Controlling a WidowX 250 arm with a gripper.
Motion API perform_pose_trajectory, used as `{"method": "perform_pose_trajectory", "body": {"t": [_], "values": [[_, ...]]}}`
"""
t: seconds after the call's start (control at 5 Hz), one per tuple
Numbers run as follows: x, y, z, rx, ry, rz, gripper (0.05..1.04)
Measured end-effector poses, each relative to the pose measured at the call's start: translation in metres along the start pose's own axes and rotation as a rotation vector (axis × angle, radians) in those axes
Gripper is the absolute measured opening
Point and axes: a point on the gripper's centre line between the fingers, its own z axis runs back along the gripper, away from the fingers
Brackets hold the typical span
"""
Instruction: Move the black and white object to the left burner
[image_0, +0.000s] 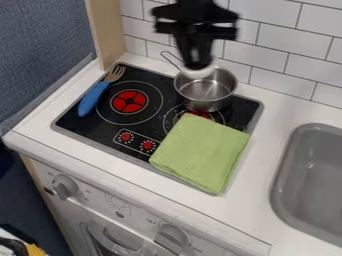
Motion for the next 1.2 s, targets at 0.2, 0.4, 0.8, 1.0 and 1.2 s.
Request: {"method": "perform_pose_trajectory", "body": {"t": [0.2, 0.4, 0.8, 1.0, 1.2], "values": [[0.001, 0.048, -0.003, 0.055, 0.011, 0.099, 0.227], [-0.001, 0.074, -0.037, 0.09, 0.105, 0.146, 0.227], [0.01, 0.091, -0.08, 0.16, 0.202, 0.137, 0.227], [0.009, 0.094, -0.08, 0.177, 0.203, 0.126, 0.285], [0.005, 0.088, -0.077, 0.181, 0.193, 0.111, 0.562]]}}
